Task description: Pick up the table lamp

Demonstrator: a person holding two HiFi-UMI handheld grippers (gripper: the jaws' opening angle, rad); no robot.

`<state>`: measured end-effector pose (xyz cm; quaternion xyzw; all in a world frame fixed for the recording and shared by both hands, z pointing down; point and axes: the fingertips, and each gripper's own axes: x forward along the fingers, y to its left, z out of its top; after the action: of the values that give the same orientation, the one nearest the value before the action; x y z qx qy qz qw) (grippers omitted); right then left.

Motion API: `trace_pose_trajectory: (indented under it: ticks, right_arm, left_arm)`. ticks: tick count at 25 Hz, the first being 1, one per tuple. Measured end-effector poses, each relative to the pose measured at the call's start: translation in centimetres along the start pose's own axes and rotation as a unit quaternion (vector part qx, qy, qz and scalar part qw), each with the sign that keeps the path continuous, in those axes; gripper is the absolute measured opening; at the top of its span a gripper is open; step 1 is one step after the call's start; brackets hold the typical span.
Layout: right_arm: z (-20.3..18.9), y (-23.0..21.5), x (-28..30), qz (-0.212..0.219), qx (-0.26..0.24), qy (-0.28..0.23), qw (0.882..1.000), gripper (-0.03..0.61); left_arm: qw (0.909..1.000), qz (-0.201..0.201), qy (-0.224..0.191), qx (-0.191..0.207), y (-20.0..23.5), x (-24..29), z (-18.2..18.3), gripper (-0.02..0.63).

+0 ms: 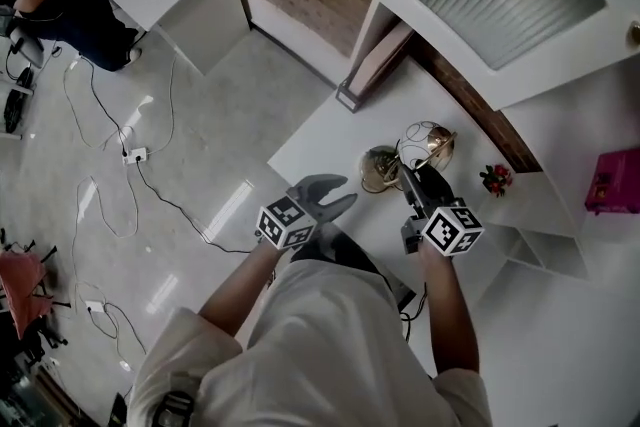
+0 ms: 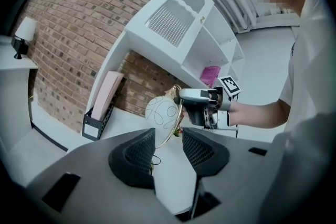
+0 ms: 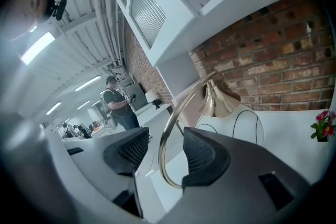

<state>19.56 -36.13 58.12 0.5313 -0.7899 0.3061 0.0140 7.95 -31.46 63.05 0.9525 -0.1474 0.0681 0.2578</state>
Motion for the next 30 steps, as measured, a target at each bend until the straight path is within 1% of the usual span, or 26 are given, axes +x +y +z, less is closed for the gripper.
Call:
trace_pose_trajectory:
  ticks: [5,10,15,18,22,23,24,27,30]
  right_arm:
    - [0.6,-0.4,1.9,0.026,0.029,-0.005,0.999,0.221]
    - [2.0,-0.7,3.5,0.046,0.04,-0.021,0.998,0.218]
    - [2.7,0.1,4.7,0.07,0.053,-0.023,0.996,0.199]
    - [3.4,0.3,5.1,0.083,0.073,-0.031,0.993,0.186]
    - [4.8,0.1,5.5,0.102,0.111,-0.055,0.987,0.128]
    - [5.1,0.1,5.5,0.103,0.118,-0.06,0.986,0.082]
    - [5.4,0.1,5.5,0.103,0.125,-0.064,0.985,0.07]
    - [5.6,-0.2,5.5,0.094,0.139,-0.069,0.983,-0.001]
    - [5.9,-0.1,5.4,0.106,0.164,-0.065,0.979,-0.006]
  left_arm:
    - [0.9997,0.013,-0.004,-0.02,1.2,1.7,-1.1,0.184]
    - [0.9988,0.023,-0.005,-0.043,3.1,3.8,-2.8,0.189]
    - [0.9968,0.03,-0.003,-0.074,4.6,5.2,-4.7,0.192]
    - [0.9957,0.034,0.003,-0.087,5.3,6.2,-6.0,0.193]
    - [0.9933,0.038,0.004,-0.109,6.3,7.4,-7.4,0.195]
    - [0.9924,0.039,0.002,-0.116,6.6,7.5,-7.8,0.195]
    - [0.9915,0.039,0.001,-0.124,6.9,7.7,-8.2,0.195]
    - [0.988,0.04,0.0,-0.149,7.7,8.1,-9.7,0.199]
    - [0.9844,0.041,0.007,-0.171,8.2,8.5,-11.1,0.199]
